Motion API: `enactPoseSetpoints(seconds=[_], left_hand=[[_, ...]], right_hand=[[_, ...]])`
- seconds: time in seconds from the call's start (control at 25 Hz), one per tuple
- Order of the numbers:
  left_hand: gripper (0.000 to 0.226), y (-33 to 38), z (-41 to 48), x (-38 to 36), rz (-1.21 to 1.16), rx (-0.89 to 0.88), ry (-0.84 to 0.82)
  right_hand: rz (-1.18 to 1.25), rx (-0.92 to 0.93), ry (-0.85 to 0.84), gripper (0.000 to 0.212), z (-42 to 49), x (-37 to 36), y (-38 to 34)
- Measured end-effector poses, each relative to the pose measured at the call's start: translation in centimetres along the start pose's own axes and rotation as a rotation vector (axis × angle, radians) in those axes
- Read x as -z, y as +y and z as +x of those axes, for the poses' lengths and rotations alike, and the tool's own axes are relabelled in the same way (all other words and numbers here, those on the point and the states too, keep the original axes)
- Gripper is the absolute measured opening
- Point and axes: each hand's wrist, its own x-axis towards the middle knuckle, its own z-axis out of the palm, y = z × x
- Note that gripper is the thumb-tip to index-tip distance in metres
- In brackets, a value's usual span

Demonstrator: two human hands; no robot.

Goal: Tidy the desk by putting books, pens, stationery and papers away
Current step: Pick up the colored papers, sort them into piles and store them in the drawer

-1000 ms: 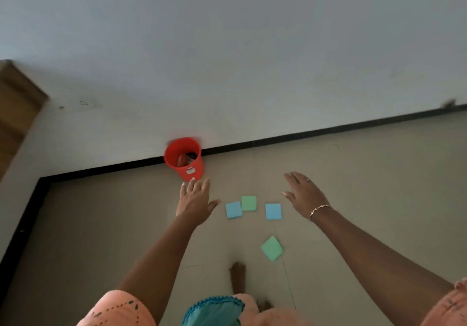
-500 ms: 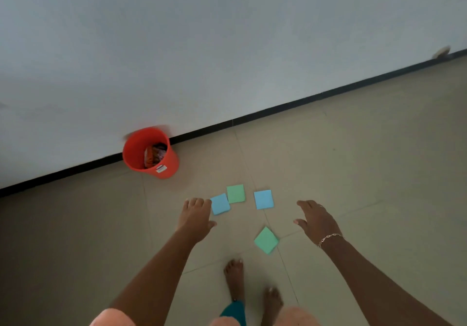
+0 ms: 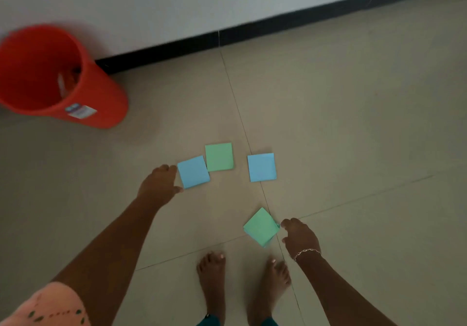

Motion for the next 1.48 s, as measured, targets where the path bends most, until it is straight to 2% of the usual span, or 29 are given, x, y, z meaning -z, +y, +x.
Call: enactPoseSetpoints(seconds=[0.16, 0.32, 0.4, 0.68, 0.88, 1.04, 1.24, 1.36, 1.48], left_hand=[[0.061, -0.1, 8.4, -6.9, -0.007, 0.012, 0.044], [0.075, -0.2, 13.3, -11.5, 0.136, 0.0, 0.149], [0.083, -0.3, 14.6, -13.4, 0.204, 0.011, 0.179], [0.087, -1.2, 16.2, -14.1, 0.144, 0.049, 0.277], [0.085, -0.6, 17.2, -13.2, 0.163, 0.151, 0.203], [0.065, -1.1, 17.1, -13.3, 0.186, 0.189, 0.193], [0.024, -1.2, 13.4, -14.0, -0.178, 0.251, 0.261], [0.017, -1.1, 7.7, -13.1, -0.491, 0.197, 0.239], [0.019, 0.1, 1.0, -9.9, -0.963, 0.27, 0.171]], right_hand=[[0.009, -0.011, 0.01, 0.039, 8.4, -7.6, 1.2], [0.013, 0.008, 0.122, 0.07, 13.5, -12.3, 1.1], [0.048, -0.029, 0.163, 0.076, 14.8, -13.7, 0.9], [0.015, -0.044, 0.229, 0.067, 15.6, -14.8, 1.2], [-0.02, -0.022, 0.159, 0.055, 15.8, -14.7, 1.3], [-0.031, -0.001, 0.123, 0.046, 15.6, -14.0, 1.3], [0.073, -0.011, -0.049, 0.041, 13.6, -11.6, 1.5], [0.251, -0.085, -0.039, 0.03, 9.3, -7.4, 1.7], [0.45, -0.073, 0.035, 0.025, 3.6, -2.1, 1.7]])
